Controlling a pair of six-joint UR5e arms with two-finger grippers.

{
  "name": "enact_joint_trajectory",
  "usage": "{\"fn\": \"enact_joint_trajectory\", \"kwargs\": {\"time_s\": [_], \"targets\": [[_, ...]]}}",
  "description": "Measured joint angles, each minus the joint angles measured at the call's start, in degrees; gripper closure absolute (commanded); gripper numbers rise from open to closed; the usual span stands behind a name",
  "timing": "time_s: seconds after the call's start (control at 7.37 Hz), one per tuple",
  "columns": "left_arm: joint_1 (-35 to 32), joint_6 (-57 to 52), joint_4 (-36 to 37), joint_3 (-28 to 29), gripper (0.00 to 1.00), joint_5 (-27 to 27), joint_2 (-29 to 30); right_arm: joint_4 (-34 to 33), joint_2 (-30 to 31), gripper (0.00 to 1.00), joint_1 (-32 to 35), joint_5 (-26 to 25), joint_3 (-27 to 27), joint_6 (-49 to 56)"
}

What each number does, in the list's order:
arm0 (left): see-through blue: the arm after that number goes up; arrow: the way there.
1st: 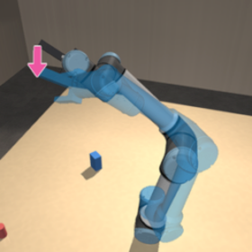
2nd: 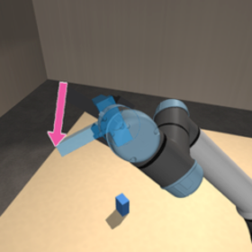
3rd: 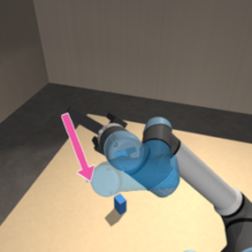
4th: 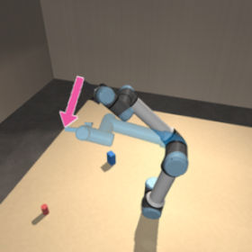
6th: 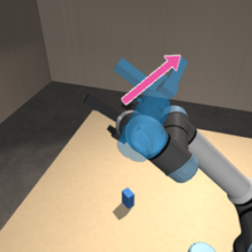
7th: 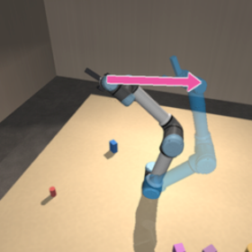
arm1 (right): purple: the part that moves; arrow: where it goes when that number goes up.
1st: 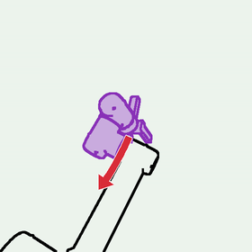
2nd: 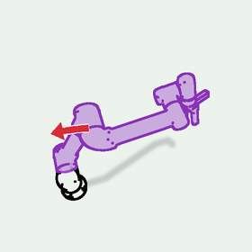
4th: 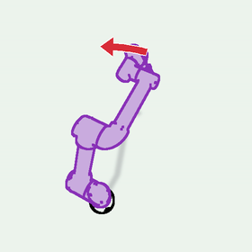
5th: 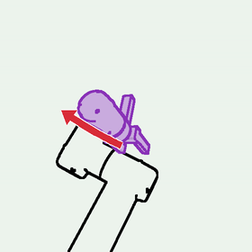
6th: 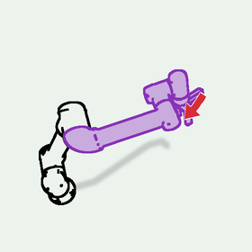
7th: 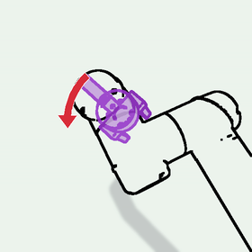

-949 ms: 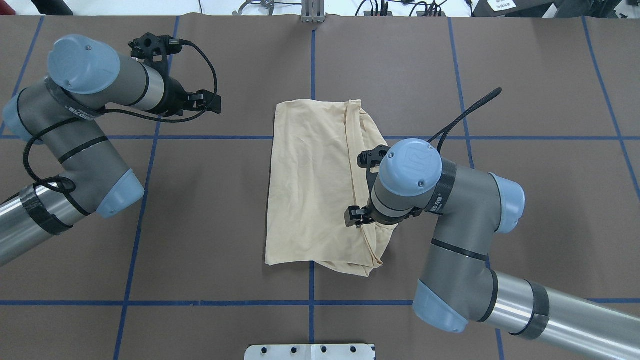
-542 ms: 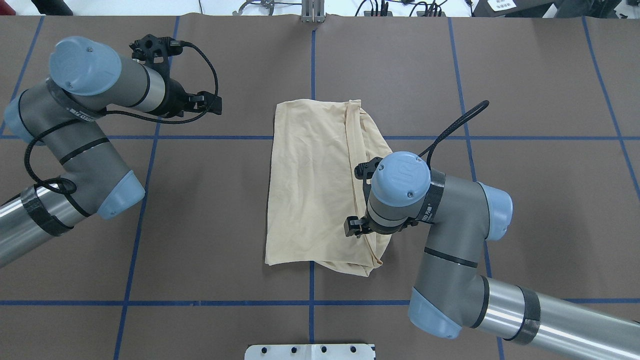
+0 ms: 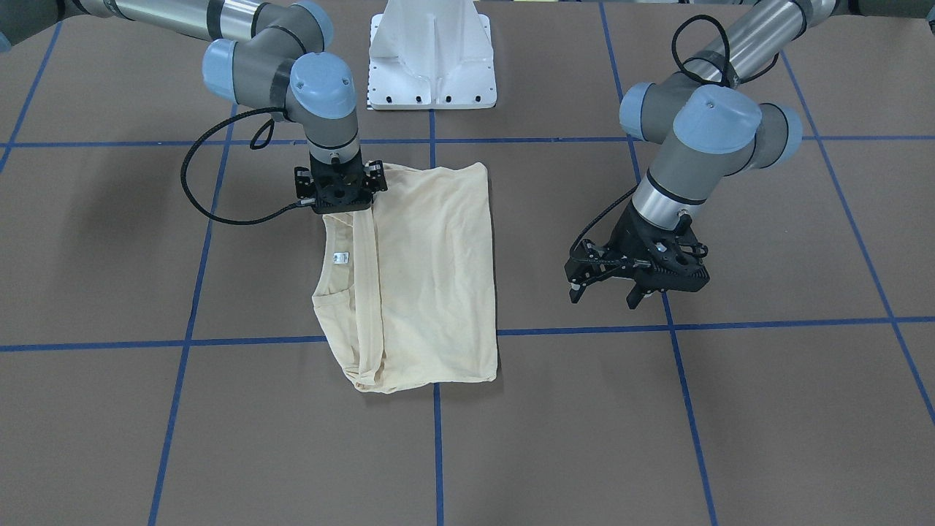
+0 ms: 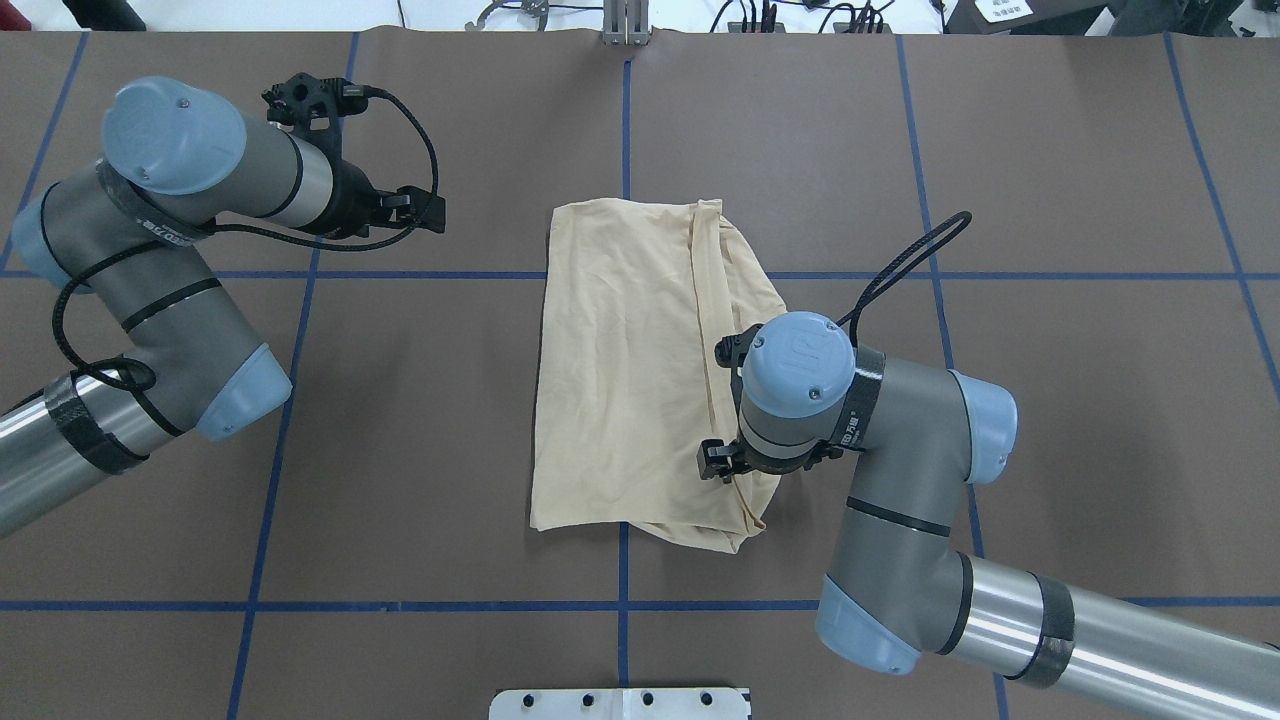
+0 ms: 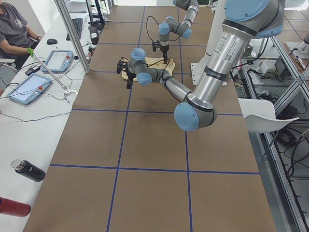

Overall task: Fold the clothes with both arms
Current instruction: 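Lower the right gripper onto the shirt's side edge near the collar label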

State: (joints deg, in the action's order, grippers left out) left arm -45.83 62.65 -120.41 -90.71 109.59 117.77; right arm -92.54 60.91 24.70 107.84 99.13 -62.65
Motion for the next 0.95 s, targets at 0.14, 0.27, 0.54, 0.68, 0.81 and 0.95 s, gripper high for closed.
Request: {"fn": "enact_joint_trajectory", "kwargs": {"time_s": [0.14,0.27,0.54,0.68,0.81,0.95], "targets": [[0.02,0.10,-0.12,0.08,0.00,0.01,0.04,0.00,0.20,0.00,0.26,0.27,0.30,0.02],[0.03,0.31,-0.18,0.05,0.00,0.01,0.19,-0.15,0.41,0.00,0.48,0.61,0.78,0.01],[0.04,0.74,-0.24,-0.08,0.00,0.07,0.55,-0.67,1.54,0.00,0.59,0.85,1.63,-0.07],[0.07,1.00,-0.30,-0.10,0.00,0.09,0.64,-0.75,2.13,0.00,0.61,0.86,1.75,-0.09],[0.09,1.35,-0.38,-0.11,0.00,0.10,0.67,-0.76,2.57,0.00,0.61,0.83,1.78,-0.10],[0.14,1.56,-0.42,-0.12,0.00,0.10,0.70,-0.74,2.90,0.00,0.64,0.82,1.85,-0.10]]}}
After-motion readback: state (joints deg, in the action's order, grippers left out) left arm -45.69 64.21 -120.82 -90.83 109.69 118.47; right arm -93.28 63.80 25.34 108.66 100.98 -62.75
